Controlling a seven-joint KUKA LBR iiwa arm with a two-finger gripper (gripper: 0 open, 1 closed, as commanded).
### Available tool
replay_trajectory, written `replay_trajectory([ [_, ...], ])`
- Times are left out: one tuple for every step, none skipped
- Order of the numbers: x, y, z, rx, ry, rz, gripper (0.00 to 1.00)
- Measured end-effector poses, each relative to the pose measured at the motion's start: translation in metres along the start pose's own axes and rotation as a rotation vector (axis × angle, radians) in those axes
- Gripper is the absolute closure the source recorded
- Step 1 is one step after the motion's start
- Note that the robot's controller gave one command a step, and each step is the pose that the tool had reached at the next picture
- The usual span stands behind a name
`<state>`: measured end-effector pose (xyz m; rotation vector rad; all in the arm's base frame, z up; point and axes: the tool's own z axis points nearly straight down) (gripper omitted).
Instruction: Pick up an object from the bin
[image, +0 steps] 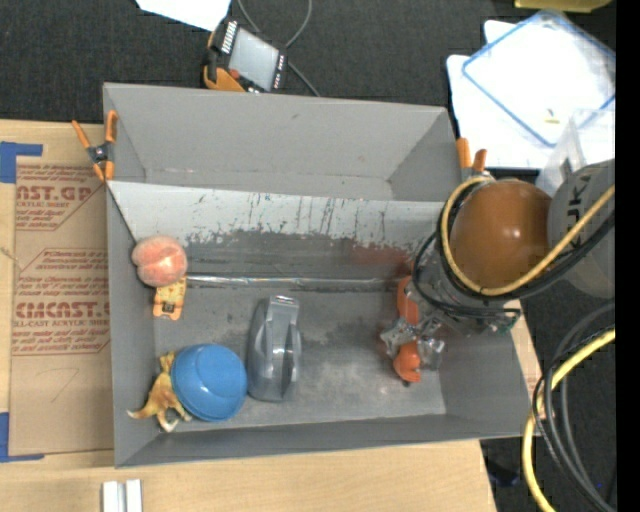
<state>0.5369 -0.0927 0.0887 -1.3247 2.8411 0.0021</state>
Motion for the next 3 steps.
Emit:
replay_trajectory([
  [0.0,0.0,0.0,0.0,0.0,0.0,1.0],
  [-0.006,0.019,-0.096,-0.005,0.001,-0.016,1.0],
  [0.025,-0.01,-0.202,0.001,0.0,-0.007,1.0],
])
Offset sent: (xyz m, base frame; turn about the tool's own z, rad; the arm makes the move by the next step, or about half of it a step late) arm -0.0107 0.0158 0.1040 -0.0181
